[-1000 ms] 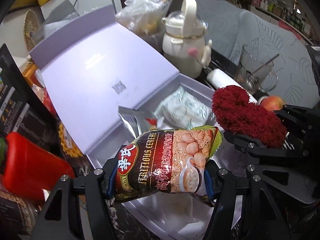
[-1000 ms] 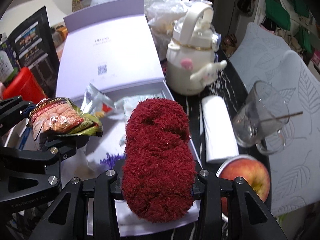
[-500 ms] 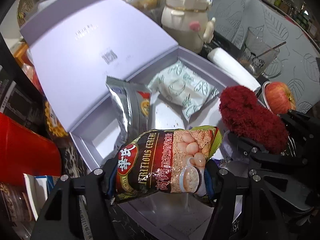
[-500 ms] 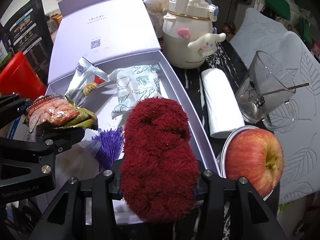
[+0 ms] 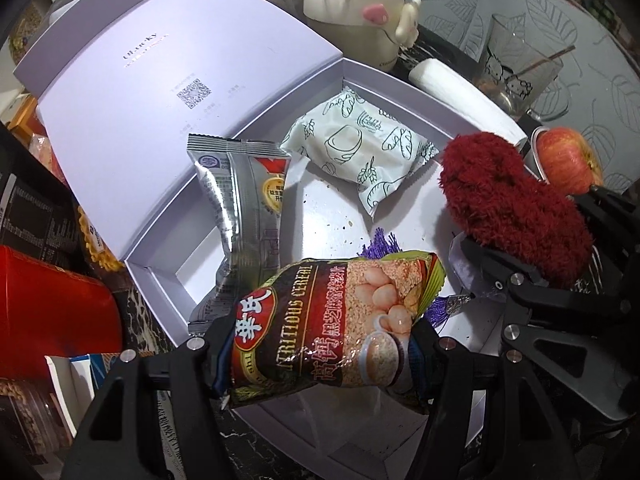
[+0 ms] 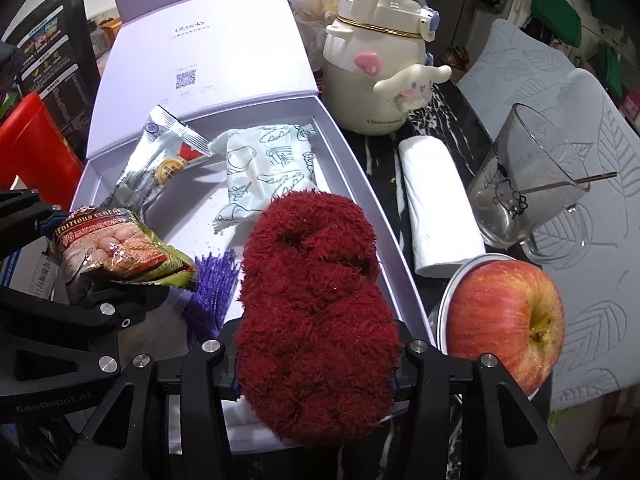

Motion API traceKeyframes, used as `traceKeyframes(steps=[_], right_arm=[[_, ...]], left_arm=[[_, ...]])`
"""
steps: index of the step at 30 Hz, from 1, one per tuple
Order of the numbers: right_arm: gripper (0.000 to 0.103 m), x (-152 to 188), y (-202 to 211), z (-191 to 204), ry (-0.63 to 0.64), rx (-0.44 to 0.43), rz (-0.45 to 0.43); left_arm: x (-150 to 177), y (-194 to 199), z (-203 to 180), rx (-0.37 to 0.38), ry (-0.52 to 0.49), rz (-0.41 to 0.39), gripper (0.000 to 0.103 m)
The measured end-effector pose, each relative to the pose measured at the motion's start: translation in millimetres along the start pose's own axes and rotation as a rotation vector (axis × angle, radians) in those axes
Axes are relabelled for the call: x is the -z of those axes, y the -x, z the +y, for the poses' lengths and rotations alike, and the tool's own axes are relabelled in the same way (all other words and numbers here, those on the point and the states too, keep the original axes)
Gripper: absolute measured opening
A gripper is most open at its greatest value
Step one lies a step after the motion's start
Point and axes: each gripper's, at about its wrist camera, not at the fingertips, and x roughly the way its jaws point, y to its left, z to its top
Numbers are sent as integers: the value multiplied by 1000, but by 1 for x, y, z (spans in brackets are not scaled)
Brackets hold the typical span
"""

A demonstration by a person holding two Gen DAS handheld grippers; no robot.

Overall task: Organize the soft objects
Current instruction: 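Lower the cereal packet into the box and open the left gripper while the right lowers the scrunchie, then open the right gripper to release the red scrunchie into the box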

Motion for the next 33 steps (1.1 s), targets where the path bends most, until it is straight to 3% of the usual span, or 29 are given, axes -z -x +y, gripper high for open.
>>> traceKeyframes(steps=[6, 12, 19, 26, 33], right_arm=[[56, -1, 1, -5, -26, 0, 19], [64, 1, 9, -6, -17, 20, 17], [65, 2, 23, -8, -25, 24, -1], [65, -2, 46, -8, -30, 21, -50], [65, -20, 85, -1, -3, 39, -160]], left_arm=[[-7, -8, -7, -35, -10, 18, 65], [-4, 3, -11, -119, -31, -43, 69], [-1, 29, -12, -177, -34, -132, 73], [3, 61, -1, -173, -7, -189, 73], [4, 107, 8, -165, 24, -307, 73]])
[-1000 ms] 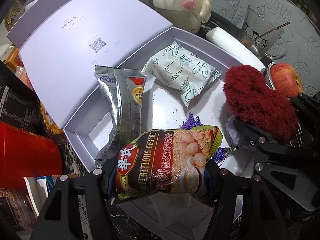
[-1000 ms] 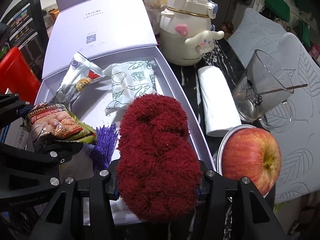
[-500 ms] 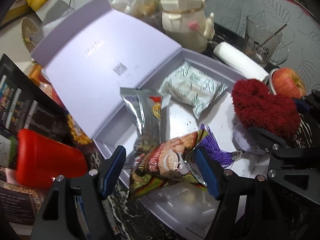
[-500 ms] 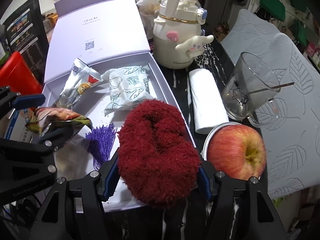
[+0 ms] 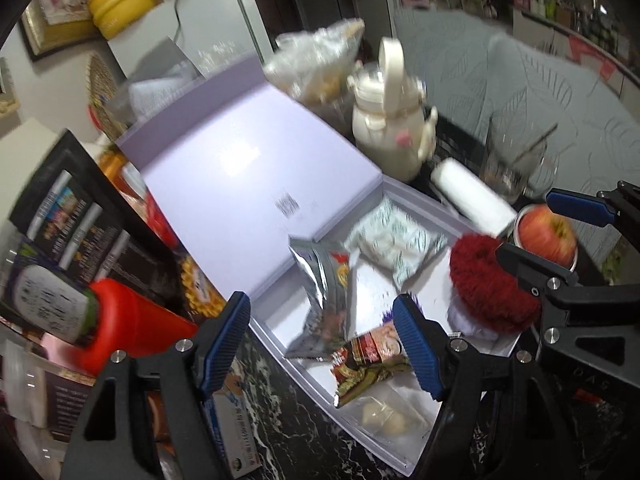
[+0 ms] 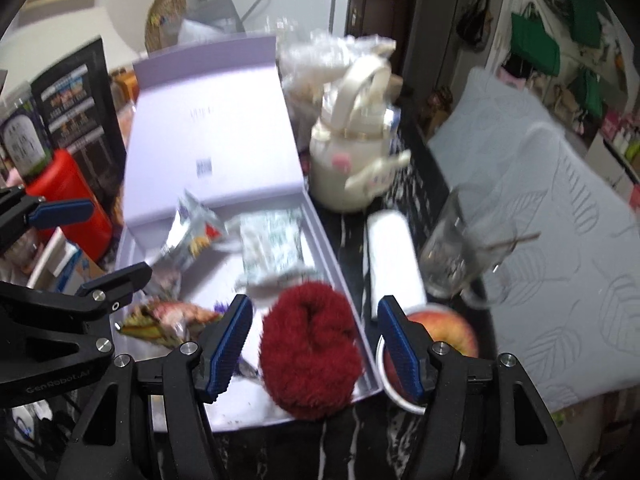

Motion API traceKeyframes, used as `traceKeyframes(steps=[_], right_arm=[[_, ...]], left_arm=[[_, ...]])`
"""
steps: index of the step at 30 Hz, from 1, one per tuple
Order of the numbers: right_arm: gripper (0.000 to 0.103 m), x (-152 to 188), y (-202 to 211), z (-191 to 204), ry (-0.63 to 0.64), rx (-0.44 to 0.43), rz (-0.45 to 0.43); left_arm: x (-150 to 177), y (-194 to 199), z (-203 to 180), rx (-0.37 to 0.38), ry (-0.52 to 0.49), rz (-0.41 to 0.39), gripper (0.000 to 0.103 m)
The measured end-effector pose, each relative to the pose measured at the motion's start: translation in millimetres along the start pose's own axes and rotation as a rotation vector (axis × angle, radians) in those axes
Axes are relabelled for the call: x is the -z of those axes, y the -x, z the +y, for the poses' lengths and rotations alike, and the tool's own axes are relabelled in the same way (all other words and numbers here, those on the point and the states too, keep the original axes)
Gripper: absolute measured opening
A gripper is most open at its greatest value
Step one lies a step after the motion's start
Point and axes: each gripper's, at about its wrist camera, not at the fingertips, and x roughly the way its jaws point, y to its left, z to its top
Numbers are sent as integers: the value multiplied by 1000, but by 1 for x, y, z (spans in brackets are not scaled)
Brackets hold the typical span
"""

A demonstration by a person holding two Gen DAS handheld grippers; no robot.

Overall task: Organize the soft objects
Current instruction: 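Open the right gripper to release the red scrunchie into the box, then withdraw both open grippers from the box toward the red candy packet and cable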

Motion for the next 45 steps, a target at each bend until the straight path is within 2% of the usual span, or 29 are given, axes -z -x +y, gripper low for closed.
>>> traceKeyframes(steps=[8, 14, 20, 23, 25, 29, 31, 37, 45], right_arm=[[65, -24, 54, -1, 3, 17, -145], [65, -22, 101, 3, 29, 34, -247], [68, -6, 145, 7, 49, 38, -324], [72, 6, 162, 9, 59, 39, -356], [84, 15, 175, 12, 63, 50, -369], [87, 37, 200, 20, 80, 65, -423], [91, 49, 211, 25, 92, 87, -444], [92, 83, 230, 34, 96, 89, -465], [92, 131, 231, 35, 42, 91, -429]], left_arm=[[-11, 61, 17, -24, 24, -165, 74], [-4, 105, 23, -7, 38, -258, 74], [19, 142, 20, -8, 43, -354, 88], [35, 160, 16, -15, 34, -399, 89], [43, 168, 15, 0, 37, -405, 89], [62, 181, 12, 32, 42, -411, 89], [72, 188, 7, 41, 37, -421, 89], [101, 198, -7, 75, 16, -425, 89], [141, 198, -30, 129, 4, -405, 89]])
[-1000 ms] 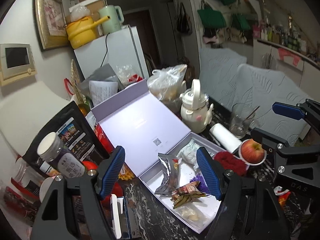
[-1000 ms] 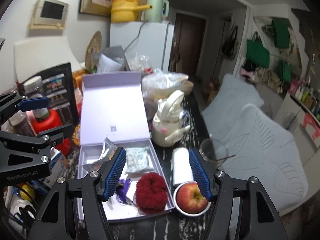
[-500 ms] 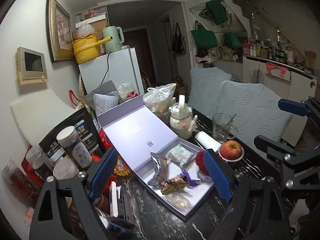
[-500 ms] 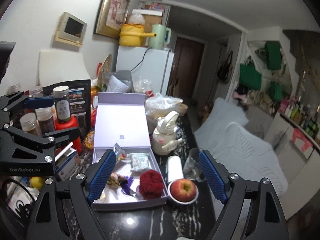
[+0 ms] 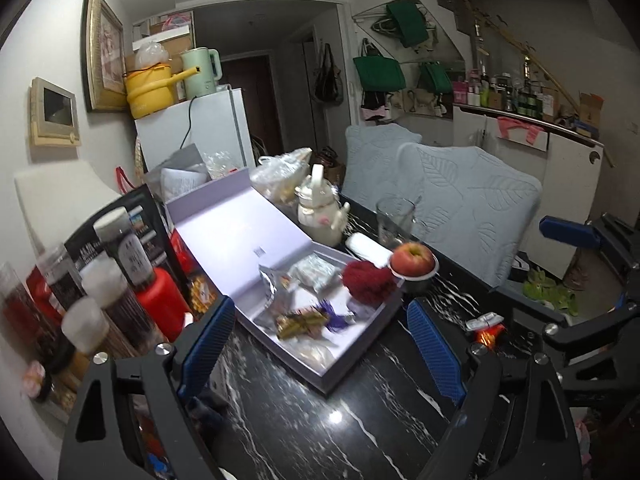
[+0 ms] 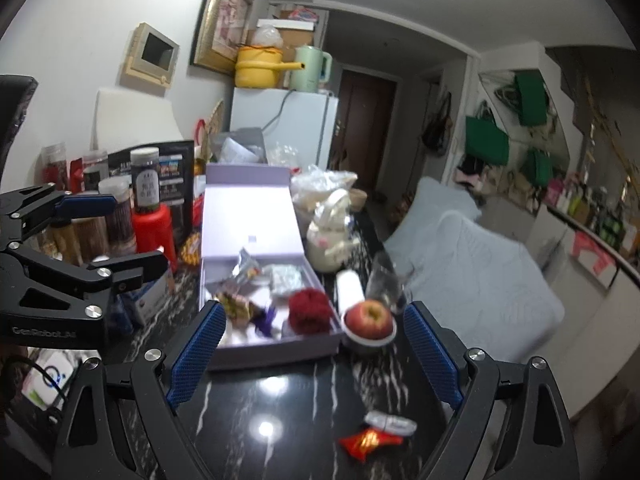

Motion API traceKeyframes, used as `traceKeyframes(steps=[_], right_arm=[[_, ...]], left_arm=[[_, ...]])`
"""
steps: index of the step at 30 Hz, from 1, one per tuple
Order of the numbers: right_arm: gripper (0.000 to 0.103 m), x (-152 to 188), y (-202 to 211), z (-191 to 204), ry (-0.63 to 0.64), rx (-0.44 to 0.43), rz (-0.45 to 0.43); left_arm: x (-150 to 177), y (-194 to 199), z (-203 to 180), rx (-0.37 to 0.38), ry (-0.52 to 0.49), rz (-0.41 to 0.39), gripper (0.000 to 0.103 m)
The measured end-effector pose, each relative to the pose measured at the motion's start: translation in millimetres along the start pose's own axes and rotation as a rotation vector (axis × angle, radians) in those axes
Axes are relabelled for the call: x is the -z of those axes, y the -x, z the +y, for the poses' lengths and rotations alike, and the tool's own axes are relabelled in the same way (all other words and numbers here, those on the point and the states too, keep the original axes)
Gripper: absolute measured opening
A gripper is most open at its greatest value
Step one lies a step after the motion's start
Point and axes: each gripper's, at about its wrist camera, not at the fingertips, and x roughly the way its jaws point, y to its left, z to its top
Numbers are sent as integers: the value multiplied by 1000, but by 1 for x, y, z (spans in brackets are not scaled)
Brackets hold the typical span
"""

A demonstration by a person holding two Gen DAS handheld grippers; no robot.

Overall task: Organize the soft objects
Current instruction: 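Withdraw both open grippers from the box toward the red candy packet and cable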

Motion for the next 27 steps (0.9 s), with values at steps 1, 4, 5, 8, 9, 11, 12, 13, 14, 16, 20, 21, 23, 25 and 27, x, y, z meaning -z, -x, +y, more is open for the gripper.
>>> traceKeyframes(steps=[1, 4, 5, 8, 9, 11, 12, 13, 14, 16, 20, 21, 23, 25, 27], right_arm=[[92, 6, 1, 0, -9, 5, 10], [92, 25, 3, -1, -29, 15, 44], [92, 33, 3, -2, -42, 14, 60], [92, 51, 5, -5, -79, 3, 90], [92, 55, 5, -6, -88, 1, 97], [92, 66, 7, -8, -104, 3, 114], [92, 70, 8, -8, -108, 9, 119], [92, 75, 10, -9, -113, 17, 123], [92, 80, 12, -10, -117, 22, 126], [92, 89, 14, -12, -128, 28, 134], [92, 110, 20, -17, -166, 42, 158], [92, 114, 21, -19, -175, 45, 162], [92, 125, 24, -24, -197, 51, 173], [92, 135, 25, -29, -222, 64, 191], [92, 146, 26, -35, -251, 72, 212]], left_arm=[[4, 0, -3, -1, -5, 4, 89], [19, 1, -13, 11, -20, 26, 89], [24, 0, -15, 21, -20, 39, 89], [37, -3, -20, 43, -11, 71, 89], [42, -5, -22, 49, -10, 81, 89], [51, -7, -28, 48, -15, 88, 89], [56, -8, -31, 52, -18, 94, 89], [60, -10, -34, 60, -19, 102, 89], [64, -11, -36, 69, -16, 110, 89], [73, -16, -42, 94, -9, 135, 89], [86, -26, -54, 145, -10, 178, 89], [89, -29, -59, 159, -13, 187, 89], [93, -35, -68, 180, -22, 207, 89], [96, -40, -75, 199, -22, 220, 89], [99, -46, -83, 223, -21, 238, 89]])
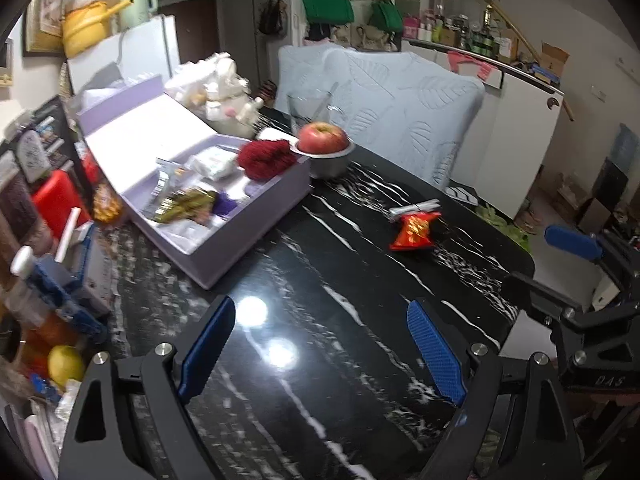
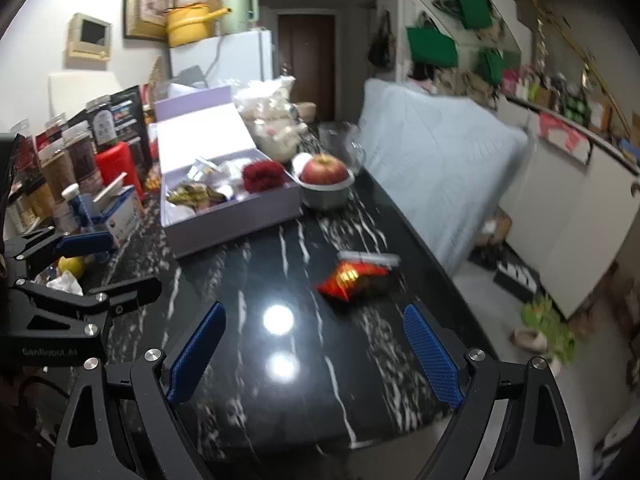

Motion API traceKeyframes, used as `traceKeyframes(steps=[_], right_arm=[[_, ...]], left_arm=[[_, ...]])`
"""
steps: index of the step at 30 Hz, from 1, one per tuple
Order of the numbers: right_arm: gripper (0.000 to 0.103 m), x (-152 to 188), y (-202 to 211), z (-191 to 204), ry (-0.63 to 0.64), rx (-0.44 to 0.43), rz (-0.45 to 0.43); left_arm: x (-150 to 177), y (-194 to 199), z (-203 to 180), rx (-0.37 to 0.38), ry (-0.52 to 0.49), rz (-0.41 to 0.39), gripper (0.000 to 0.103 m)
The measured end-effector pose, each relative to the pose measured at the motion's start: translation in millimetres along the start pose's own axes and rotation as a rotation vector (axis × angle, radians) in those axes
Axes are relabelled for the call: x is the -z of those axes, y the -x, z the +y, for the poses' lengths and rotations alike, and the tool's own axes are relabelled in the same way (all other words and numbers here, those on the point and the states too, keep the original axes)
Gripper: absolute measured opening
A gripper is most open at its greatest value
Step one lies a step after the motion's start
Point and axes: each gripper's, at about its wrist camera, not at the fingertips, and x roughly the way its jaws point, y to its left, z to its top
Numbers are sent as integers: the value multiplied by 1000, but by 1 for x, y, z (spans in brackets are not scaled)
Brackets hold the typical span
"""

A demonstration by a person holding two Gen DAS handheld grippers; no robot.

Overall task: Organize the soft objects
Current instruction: 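Withdraw both open grippers from the box toward the red candy packet and cable, then grasp the red candy packet with the left gripper while the right grasps the white cable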

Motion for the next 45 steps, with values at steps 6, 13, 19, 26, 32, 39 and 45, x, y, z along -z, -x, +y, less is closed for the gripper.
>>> traceKeyframes(steps=[6, 13, 19, 26, 32, 39, 45], right_arm=[[92, 24, -3, -27, -72, 30, 47], [92, 33, -6, -56, -108, 83, 64], [92, 38, -21, -85, -157, 101, 93], [92, 40, -40, -116, -209, 119, 133], [92, 39, -55, -135, -226, 148, 161], [92, 37, -72, -148, -255, 141, 189], [92, 27, -86, -151, -261, 108, 190]], left_arm=[[-4, -27, -19, 70, -14, 46, 89], [-15, -56, -40, 126, -30, 83, 89], [-30, -88, -58, 156, -57, 115, 89], [-44, -128, -77, 186, -90, 143, 89], [-54, -155, -89, 211, -118, 163, 89], [-57, -175, -93, 201, -141, 173, 71], [-50, -175, -86, 235, -136, 186, 38]])
